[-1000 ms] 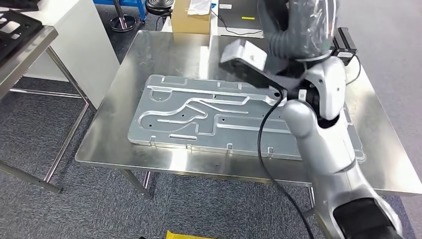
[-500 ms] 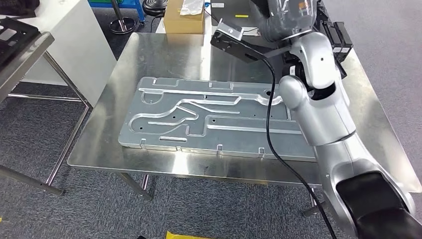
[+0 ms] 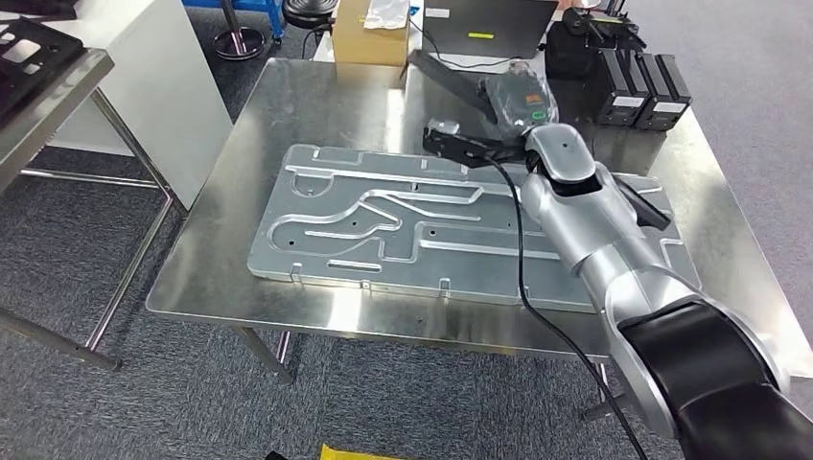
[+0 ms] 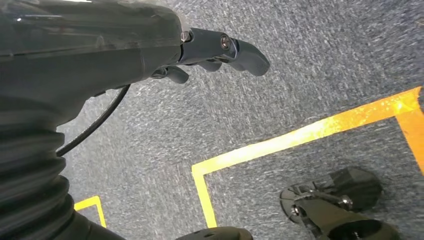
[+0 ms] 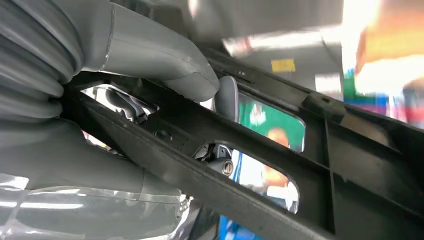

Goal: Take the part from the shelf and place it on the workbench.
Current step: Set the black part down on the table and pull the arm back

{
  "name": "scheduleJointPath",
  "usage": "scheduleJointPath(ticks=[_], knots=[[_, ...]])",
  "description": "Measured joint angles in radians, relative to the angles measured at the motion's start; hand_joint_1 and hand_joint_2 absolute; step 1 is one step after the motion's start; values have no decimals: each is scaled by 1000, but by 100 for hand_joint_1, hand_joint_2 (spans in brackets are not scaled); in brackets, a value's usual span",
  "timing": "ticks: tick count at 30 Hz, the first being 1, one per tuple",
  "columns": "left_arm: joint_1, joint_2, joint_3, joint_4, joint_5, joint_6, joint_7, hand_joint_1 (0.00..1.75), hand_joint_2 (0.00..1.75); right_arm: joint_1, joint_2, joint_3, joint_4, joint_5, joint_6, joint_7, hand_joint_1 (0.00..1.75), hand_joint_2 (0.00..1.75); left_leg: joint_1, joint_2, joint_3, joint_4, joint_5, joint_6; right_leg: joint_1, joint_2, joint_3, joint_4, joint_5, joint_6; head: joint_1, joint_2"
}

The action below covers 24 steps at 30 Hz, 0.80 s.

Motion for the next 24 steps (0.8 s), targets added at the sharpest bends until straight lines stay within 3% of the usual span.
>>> scheduleJointPath(ticks=[1, 2, 4, 6, 8, 11, 13, 15, 16, 17, 19, 21, 22, 24], knots=[[1, 0, 0, 0, 3, -1, -5, 0, 175, 11, 5, 3, 26, 0, 7, 0, 175, 175, 0, -1, 1, 0, -1, 1, -1, 0, -17, 31, -3, 1, 0, 0], [2, 0, 0, 0, 5, -2, -9, 0, 175, 25, 9, 5, 49, 0, 10, 0, 175, 175, 0, -2, 1, 1, -1, 1, -2, 0, -16, 24, 14, 0, 0, 0], [3, 0, 0, 0, 7, -4, -16, 0, 175, 48, 20, 8, 82, -2, 14, 2, 175, 175, -1, -5, 3, 2, -4, -2, -3, 0, 34, -91, 81, -7, 0, 0], [4, 0, 1, 0, 8, -6, -21, 0, 175, 59, 32, 12, 110, -6, 25, 1, 175, 175, -5, -5, 2, 4, -7, -9, 2, 0, 87, -207, 121, -16, 0, 0], [4, 1, 1, 0, 8, -7, -25, 0, 175, 68, 45, 14, 134, -10, 46, -1, 175, 175, -7, -4, 2, 3, -9, -18, 8, 1, 101, -237, 122, -24, -1, 0], [6, 3, 2, 0, 9, -7, -30, 0, 175, 91, 60, 18, 159, -11, 65, 0, 175, 175, -7, -4, 0, 17, -25, -33, 2, -2, 110, -248, 125, -38, -1, 0], [7, 5, 4, 0, 11, -7, -34, 0, 175, 98, 68, 19, 171, -12, 71, 0, 175, 175, -5, -1, -35, 101, -76, -41, -2, -5, 114, -254, 127, -48, -2, 0], [5, 8, 7, 0, 13, -7, -41, 0, 175, 106, 72, 19, 183, -15, 83, -2, 175, 175, -4, 0, -90, 231, -134, -46, -2, -5, 114, -254, 126, -53, -3, 0], [4, 8, 9, 0, 15, -7, -44, 0, 175, 114, 76, 19, 188, -17, 87, -3, 175, 175, -3, 1, -108, 271, -143, -48, -1, -4, 115, -253, 125, -53, -3, 0], [3, 9, 11, 0, 16, -7, -47, 0, 175, 121, 79, 19, 192, -20, 88, -3, 175, 175, -3, 1, -109, 276, -134, -50, -2, -3, 115, -252, 124, -53, -3, 0], [5, 10, 14, 0, 17, -7, -51, 0, 175, 130, 86, 19, 197, -29, 83, -1, 175, 175, 1, 2, -59, 176, -71, -50, -3, 2, 117, -246, 120, -51, -3, 0], [9, 10, 17, 0, 17, -7, -56, 0, 175, 132, 94, 18, 202, -43, 72, 2, 175, 175, 2, 2, -2, 57, -31, -46, 0, 10, 115, -239, 116, -43, -3, 0], [9, 10, 18, 0, 16, -6, -59, 0, 175, 133, 98, 16, 205, -52, 63, 3, 175, 175, 2, 1, 12, 25, -26, -42, 1, 12, 112, -236, 116, -38, -2, 0], [8, 10, 18, 0, 15, -6, -63, 0, 175, 136, 107, 6, 210, -79, 38, 4, 175, 175, 0, 0, 16, 11, -29, -31, 3, 15, 107, -235, 119, -28, -2, 0]])
